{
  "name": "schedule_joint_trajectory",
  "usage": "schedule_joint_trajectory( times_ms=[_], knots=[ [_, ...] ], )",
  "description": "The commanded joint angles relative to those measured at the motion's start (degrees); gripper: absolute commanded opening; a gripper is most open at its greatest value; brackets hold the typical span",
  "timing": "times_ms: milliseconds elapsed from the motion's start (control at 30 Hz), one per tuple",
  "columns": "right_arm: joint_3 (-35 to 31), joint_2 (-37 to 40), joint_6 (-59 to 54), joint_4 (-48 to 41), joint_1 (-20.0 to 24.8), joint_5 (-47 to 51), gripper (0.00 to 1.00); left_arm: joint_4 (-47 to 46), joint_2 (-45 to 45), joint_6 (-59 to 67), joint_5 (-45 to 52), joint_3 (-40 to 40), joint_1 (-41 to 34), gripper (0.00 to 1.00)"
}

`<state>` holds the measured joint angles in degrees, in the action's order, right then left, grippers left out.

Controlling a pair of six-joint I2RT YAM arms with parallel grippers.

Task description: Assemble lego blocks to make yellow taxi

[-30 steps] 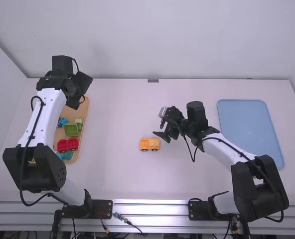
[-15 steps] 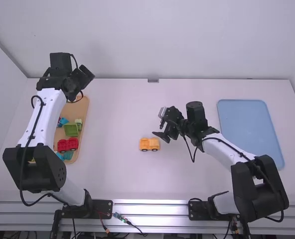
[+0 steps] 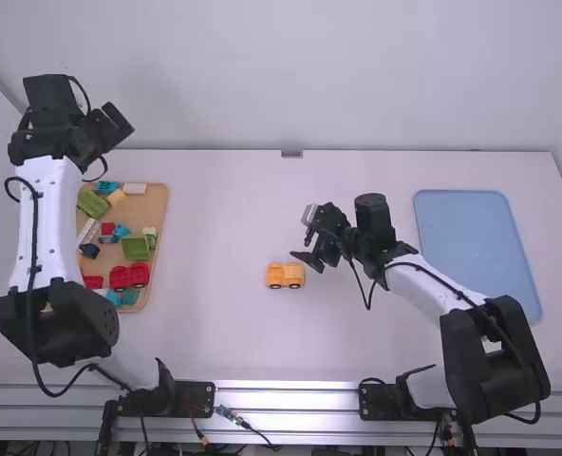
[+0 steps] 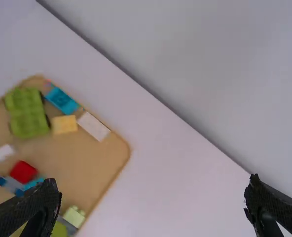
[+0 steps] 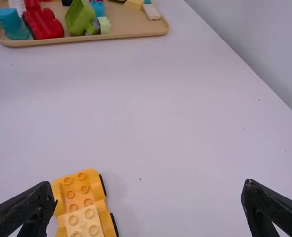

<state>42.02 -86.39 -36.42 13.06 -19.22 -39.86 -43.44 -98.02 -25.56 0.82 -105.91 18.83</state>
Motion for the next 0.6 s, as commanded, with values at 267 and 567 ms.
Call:
schedule_joint_trajectory(
  times_ms=[267,567],
  knots=[
    [0.02,1.27,0.17,0.0,0.09,-0.2,1.0,-12.02,-16.94,7.41,-2.36,-16.83,1.86,0.99],
    [0.02,1.27,0.17,0.0,0.02,-0.17,1.0,-18.34,-29.11,8.46,-4.22,-27.41,3.19,0.99]
  ],
)
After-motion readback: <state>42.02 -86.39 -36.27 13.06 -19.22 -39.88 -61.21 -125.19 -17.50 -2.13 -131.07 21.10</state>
